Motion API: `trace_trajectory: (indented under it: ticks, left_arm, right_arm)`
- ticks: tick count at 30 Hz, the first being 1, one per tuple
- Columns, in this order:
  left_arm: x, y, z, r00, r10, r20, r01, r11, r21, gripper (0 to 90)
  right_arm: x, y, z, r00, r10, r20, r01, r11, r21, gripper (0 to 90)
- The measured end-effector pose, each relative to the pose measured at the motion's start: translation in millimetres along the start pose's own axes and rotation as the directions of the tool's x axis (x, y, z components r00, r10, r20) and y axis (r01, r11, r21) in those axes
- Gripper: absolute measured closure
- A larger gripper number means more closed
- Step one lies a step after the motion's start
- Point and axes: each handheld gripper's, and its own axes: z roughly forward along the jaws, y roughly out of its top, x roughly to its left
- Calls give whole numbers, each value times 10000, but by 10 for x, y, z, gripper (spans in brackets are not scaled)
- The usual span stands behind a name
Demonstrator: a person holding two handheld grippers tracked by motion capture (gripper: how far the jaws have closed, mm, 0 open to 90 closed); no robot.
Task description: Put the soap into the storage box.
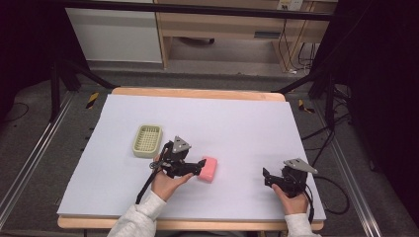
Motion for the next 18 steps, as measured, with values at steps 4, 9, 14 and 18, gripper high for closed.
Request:
trace_trajectory:
  ticks: [4,9,14,18]
  left_arm:
    - [-40,0,70,9999,105,34,-106,9998,183,234]
    - [-75,4,125,9999,163,38,-164,9995,287,231]
    - [-104,5,172,9997,234,31,-235,9987,447,226]
    - [-126,2,201,9997,253,37,-255,9983,523,223]
  right_arm:
    - [2,-1,5,10000,-18,-16,18,10000,38,62]
    - [5,-2,8,10000,-10,-59,10,10000,82,62]
    - [3,0,8,10000,20,-80,-20,10000,83,61]
    - [1,-1,10,10000,-12,-62,12,10000,98,61]
